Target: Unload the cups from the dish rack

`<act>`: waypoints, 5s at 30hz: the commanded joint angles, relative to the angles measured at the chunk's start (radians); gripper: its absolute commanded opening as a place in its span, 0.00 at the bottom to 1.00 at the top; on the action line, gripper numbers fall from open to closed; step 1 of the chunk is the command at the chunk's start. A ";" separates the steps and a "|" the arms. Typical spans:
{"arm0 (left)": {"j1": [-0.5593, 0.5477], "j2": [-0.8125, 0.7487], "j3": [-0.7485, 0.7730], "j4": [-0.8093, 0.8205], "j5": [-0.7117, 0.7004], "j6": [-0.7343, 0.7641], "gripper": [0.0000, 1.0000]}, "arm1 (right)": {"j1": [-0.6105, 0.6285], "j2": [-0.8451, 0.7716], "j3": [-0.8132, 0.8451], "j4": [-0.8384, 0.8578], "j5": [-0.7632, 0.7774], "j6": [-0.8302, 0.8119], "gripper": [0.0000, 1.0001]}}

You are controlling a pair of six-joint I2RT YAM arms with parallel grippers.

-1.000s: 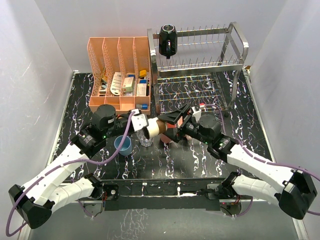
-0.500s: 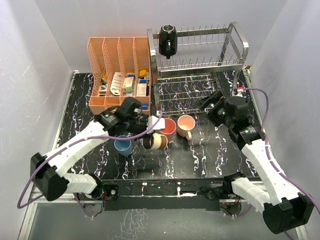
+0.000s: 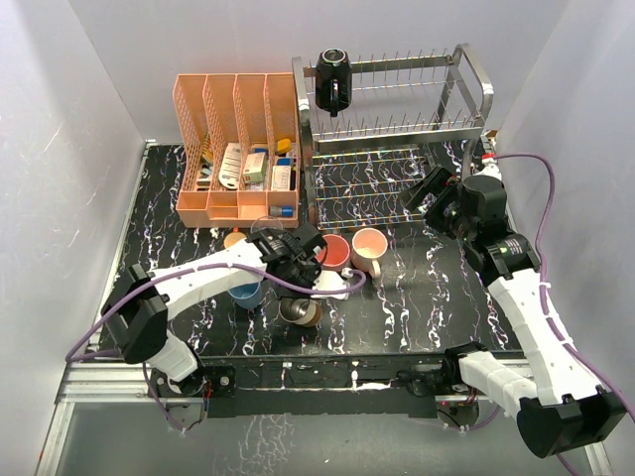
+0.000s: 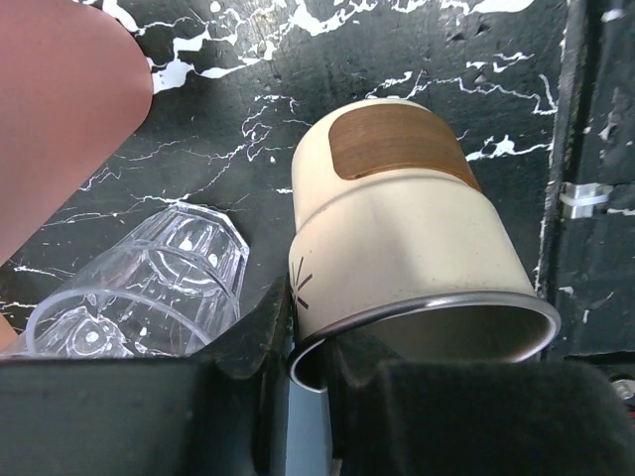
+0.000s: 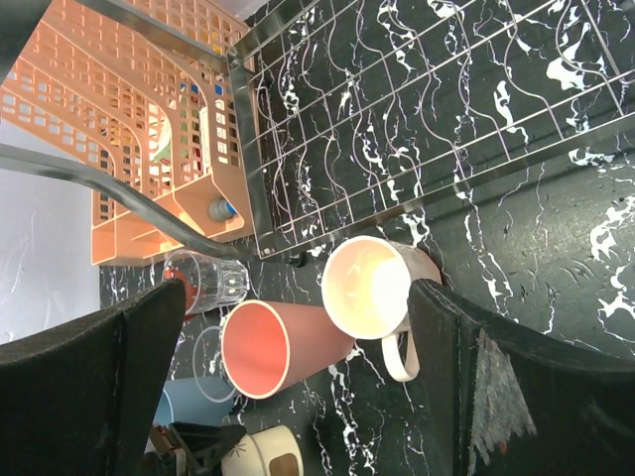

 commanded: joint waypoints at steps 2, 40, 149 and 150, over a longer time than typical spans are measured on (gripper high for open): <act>-0.035 0.022 0.046 -0.012 -0.091 0.054 0.00 | -0.006 0.003 0.050 0.007 0.026 -0.039 0.98; 0.412 -0.199 0.349 -0.061 0.198 -0.301 0.67 | 0.178 0.660 1.132 -0.126 0.067 -0.403 0.98; 0.197 -0.385 -0.080 0.673 0.277 -0.135 0.75 | 0.237 -0.322 -0.057 0.097 -0.066 0.208 0.08; 0.173 -0.385 -0.086 0.683 0.255 -0.115 0.75 | 0.236 -0.338 -0.099 0.117 -0.083 0.247 0.08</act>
